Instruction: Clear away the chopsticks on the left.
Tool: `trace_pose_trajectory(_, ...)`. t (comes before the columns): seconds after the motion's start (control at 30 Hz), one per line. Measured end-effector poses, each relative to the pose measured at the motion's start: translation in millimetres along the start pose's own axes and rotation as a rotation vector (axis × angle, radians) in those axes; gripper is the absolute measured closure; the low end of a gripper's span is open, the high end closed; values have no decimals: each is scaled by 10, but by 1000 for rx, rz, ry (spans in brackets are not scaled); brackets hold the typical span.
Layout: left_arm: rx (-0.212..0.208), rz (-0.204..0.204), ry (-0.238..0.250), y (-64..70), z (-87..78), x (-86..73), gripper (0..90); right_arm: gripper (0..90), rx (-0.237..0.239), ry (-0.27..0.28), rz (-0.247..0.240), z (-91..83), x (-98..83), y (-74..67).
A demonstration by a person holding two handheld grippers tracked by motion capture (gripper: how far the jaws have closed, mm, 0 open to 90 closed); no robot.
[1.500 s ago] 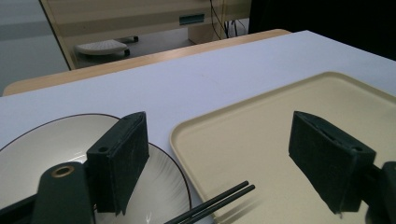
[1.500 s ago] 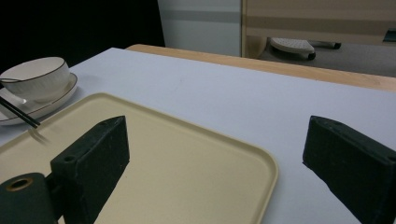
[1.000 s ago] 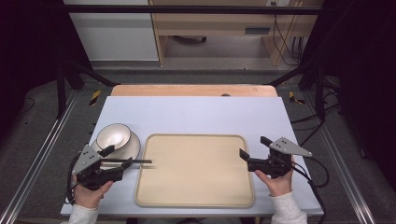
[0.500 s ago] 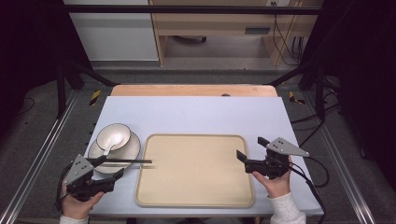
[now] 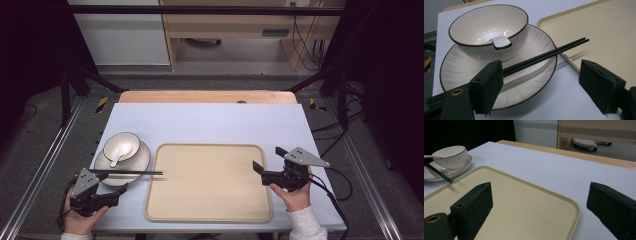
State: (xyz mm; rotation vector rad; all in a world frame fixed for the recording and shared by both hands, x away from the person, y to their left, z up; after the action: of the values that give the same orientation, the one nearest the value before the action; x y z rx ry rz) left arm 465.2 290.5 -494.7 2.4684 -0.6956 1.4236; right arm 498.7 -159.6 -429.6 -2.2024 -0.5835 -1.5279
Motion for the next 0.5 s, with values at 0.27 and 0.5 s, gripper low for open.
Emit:
trace_pose_trajectory(0.27,16,5,-41,-174,182,-65,236,67,0,1,1,-5,5,4)
trace_pose_trajectory(0.5,32,9,-52,-252,245,-95,285,67,1,-5,6,8,-5,-1)
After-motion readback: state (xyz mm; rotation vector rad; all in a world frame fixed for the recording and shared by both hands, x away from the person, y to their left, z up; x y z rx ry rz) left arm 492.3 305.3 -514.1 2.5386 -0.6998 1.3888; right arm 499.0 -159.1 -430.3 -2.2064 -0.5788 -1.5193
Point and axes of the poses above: each handheld gripper's, and its own axes: z roughly forward along the jaws, x roughly out of its top, y roughly to its right, the point moved 10 cm from there along z, roughly forward along the jaws, and after that the axes turned 1 degree about y, right-handed, at the moved point
